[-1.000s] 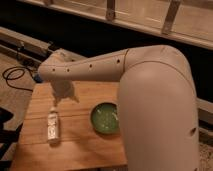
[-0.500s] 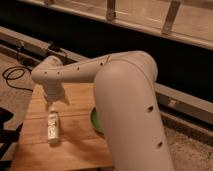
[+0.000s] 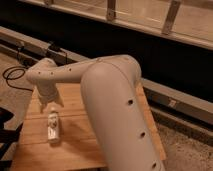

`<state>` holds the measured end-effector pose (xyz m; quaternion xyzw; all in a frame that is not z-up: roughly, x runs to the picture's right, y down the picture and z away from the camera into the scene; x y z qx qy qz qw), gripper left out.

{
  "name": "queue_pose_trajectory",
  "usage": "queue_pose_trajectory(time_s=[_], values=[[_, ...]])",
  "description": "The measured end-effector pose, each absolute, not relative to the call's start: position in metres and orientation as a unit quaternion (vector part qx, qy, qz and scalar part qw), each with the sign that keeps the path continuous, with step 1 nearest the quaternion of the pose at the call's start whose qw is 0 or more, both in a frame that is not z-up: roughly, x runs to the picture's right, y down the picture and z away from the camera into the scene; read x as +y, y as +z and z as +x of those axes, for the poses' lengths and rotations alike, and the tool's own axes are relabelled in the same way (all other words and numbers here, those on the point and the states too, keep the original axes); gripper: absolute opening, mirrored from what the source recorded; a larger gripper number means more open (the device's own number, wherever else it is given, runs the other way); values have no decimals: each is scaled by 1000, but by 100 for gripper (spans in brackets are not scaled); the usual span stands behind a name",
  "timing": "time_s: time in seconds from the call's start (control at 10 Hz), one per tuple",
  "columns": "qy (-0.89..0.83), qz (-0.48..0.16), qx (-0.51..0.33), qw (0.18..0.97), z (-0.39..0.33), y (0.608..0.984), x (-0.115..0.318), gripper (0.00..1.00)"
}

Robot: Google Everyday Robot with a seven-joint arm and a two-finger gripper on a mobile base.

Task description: Place the bottle in the ceramic bowl

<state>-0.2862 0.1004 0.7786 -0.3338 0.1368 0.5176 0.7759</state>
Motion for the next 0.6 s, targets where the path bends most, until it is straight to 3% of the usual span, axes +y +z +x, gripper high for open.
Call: queue_pose_trajectory(time_s=[0.6], values=[[505, -345, 156, 776, -293, 796, 125, 65]])
